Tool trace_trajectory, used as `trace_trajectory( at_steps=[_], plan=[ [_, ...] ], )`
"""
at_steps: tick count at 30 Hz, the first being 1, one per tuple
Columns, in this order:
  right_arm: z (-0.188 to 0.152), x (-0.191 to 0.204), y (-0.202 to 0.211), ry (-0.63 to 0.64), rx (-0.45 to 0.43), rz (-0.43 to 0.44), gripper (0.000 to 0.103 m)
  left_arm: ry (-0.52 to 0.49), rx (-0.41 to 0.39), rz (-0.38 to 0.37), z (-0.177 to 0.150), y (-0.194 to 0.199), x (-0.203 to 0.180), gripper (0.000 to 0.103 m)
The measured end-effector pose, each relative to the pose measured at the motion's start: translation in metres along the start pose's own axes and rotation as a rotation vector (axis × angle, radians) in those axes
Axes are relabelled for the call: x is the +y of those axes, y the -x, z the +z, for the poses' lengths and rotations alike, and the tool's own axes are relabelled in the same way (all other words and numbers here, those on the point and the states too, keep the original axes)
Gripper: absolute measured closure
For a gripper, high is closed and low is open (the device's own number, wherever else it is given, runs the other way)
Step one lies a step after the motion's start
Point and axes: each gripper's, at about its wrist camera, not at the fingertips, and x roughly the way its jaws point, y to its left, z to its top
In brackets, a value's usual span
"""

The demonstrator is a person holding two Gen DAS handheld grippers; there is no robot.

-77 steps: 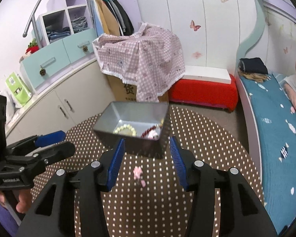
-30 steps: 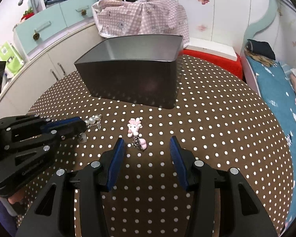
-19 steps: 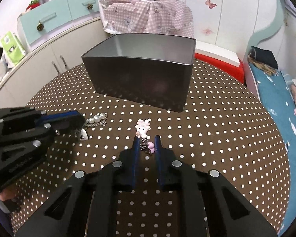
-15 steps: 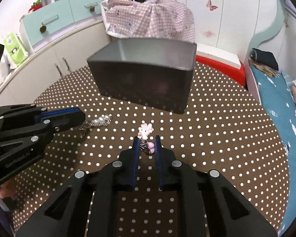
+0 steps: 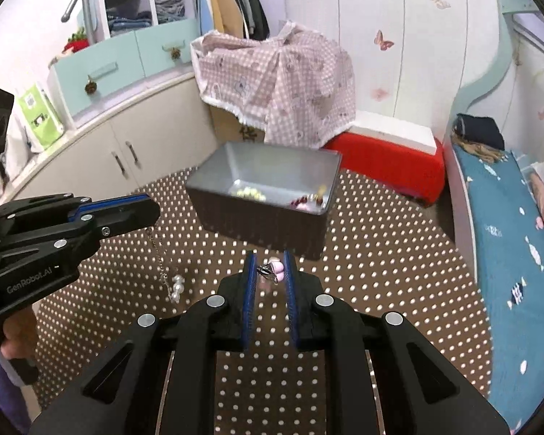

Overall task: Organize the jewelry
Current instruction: 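Carry both charms into the metal box with the left and right grippers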

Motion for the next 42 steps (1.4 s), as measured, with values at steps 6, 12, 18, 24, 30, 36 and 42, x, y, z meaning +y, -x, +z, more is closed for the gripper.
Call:
trace_trajectory(
  at_steps=[6, 12, 18, 24, 30, 36, 42],
  plan=[
    [0.022, -0.005, 0.016, -0.009, -0.046, 0.002, 0.088, -0.031, -0.046, -0.010, 0.024, 0.014, -0.008, 0.099],
    [0.046, -0.007, 0.021, -0.004, -0.077, 0.000, 0.088, -0.075, -0.071, -0.016, 0.052, 0.015, -0.016, 0.099],
    [0.070, -0.010, 0.016, -0.006, -0.094, 0.006, 0.088, -0.081, -0.069, -0.024, 0.073, 0.006, -0.011, 0.099],
    [0.085, -0.011, 0.000, -0.003, -0.090, 0.006, 0.087, -0.070, -0.058, -0.034, 0.091, -0.011, 0.001, 0.099],
    [0.087, -0.017, -0.024, -0.019, -0.063, 0.014, 0.088, -0.055, -0.022, -0.041, 0.094, -0.036, 0.010, 0.099],
    [0.080, -0.024, -0.049, -0.036, -0.025, 0.016, 0.087, -0.040, 0.019, -0.042, 0.088, -0.060, 0.015, 0.099],
    [0.074, -0.028, -0.066, -0.046, 0.004, 0.020, 0.087, -0.022, 0.063, -0.034, 0.081, -0.081, 0.022, 0.099]
  ],
)
